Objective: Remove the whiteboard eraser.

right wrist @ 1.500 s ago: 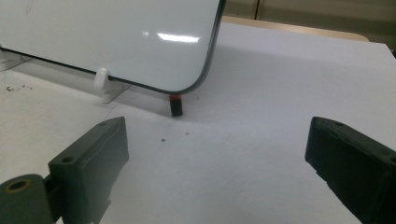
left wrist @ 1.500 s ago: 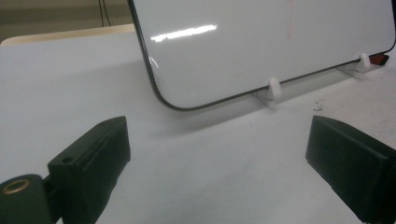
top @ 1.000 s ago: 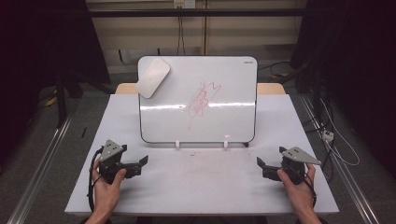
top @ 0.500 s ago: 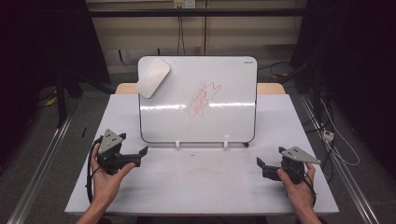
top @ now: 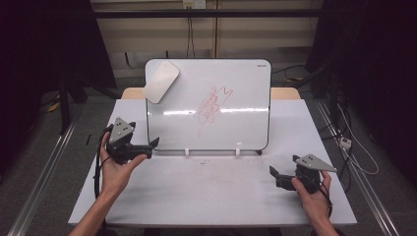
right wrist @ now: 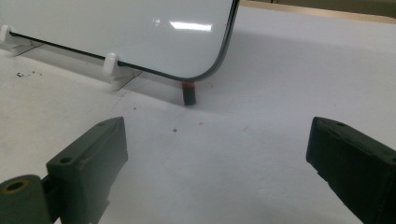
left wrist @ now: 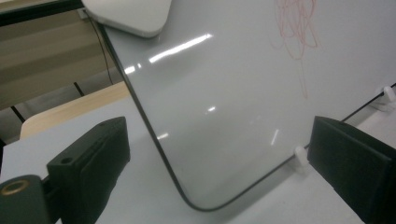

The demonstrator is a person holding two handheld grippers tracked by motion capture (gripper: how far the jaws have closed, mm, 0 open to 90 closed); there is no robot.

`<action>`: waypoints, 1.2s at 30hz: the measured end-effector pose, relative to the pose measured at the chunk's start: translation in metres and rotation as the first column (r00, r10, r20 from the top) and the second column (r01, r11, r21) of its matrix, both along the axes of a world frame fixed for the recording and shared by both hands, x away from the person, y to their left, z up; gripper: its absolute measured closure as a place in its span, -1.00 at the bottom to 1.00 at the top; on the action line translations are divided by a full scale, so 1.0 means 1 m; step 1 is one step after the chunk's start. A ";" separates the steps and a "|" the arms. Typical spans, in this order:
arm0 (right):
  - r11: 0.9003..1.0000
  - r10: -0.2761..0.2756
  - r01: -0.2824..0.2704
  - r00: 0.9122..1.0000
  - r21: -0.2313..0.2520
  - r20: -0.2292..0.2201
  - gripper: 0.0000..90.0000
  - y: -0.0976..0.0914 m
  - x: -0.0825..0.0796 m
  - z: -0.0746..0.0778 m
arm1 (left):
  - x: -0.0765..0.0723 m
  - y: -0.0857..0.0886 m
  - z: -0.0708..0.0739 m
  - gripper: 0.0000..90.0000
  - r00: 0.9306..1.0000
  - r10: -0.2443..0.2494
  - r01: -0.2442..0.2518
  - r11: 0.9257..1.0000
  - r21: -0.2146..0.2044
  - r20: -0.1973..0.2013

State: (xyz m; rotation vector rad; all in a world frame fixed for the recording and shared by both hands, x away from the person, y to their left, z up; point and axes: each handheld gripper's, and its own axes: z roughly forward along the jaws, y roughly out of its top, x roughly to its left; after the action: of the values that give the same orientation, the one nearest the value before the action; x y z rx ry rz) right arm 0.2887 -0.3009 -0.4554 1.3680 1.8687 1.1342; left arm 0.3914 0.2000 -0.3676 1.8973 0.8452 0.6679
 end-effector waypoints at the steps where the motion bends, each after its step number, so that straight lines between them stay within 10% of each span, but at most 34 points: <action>1: 1.000 0.001 -0.001 1.000 -0.001 0.001 -0.88 0.000 0.000 0.000 | 0.003 -0.001 0.003 -0.88 1.000 0.000 0.000 1.000 0.000 0.005; 21: 1.000 0.013 -0.013 1.000 -0.019 -0.010 -0.88 0.005 0.001 -0.001 | 0.073 -0.027 0.057 -0.80 0.992 0.002 -0.015 0.995 0.099 0.129; 36: 1.000 0.009 -0.009 1.000 -0.027 -0.006 -0.89 0.005 0.002 -0.001 | 0.109 -0.052 0.065 -0.63 0.992 0.055 -0.072 0.985 0.158 0.111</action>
State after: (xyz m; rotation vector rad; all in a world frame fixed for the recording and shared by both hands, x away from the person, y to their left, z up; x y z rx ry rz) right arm 0.2904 -0.2957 -0.4564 1.3507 1.8891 1.1061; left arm 0.5000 0.1481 -0.3030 1.9655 0.8066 0.8925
